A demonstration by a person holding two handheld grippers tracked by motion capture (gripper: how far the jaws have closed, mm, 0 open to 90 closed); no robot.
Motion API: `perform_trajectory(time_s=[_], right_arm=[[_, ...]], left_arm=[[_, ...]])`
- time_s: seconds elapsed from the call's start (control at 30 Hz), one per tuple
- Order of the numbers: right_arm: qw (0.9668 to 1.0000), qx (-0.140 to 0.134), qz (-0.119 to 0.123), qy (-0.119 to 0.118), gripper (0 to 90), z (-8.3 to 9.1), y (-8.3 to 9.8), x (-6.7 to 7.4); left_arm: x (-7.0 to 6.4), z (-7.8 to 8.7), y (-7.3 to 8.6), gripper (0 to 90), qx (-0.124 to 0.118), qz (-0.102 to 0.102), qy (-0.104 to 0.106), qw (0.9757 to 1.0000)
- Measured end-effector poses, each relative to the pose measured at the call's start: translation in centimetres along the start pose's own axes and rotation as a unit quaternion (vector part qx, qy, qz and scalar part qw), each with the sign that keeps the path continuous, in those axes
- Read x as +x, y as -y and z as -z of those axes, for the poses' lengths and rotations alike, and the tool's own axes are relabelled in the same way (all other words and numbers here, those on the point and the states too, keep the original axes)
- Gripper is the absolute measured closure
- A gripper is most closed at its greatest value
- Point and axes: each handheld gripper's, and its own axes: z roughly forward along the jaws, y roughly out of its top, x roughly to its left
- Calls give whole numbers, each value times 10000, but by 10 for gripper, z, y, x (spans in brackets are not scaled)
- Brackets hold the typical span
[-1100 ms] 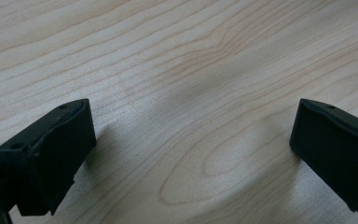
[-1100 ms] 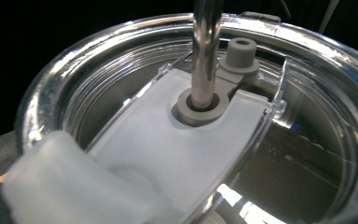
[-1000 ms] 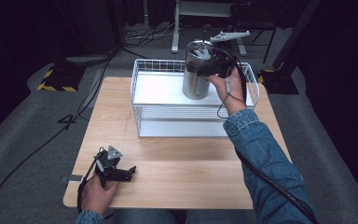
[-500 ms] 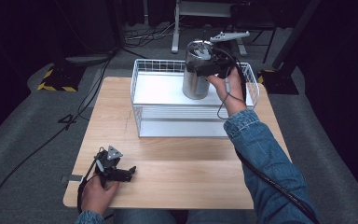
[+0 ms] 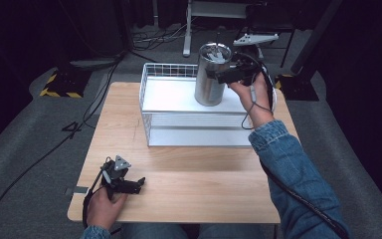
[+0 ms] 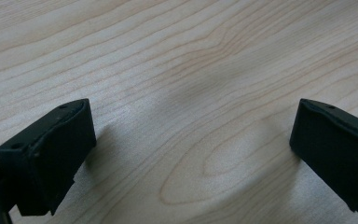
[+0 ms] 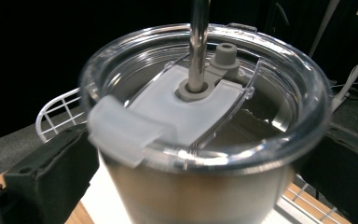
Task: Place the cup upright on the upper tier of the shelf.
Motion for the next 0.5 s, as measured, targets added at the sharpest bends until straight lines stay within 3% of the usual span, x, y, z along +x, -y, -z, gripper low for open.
perform_trajectory(time_s=[0.5], right_arm=[[9993,-274,153,-210,0,63,10,8]], left_arm=[[0,0,0,6,-1,9,1,10000]])
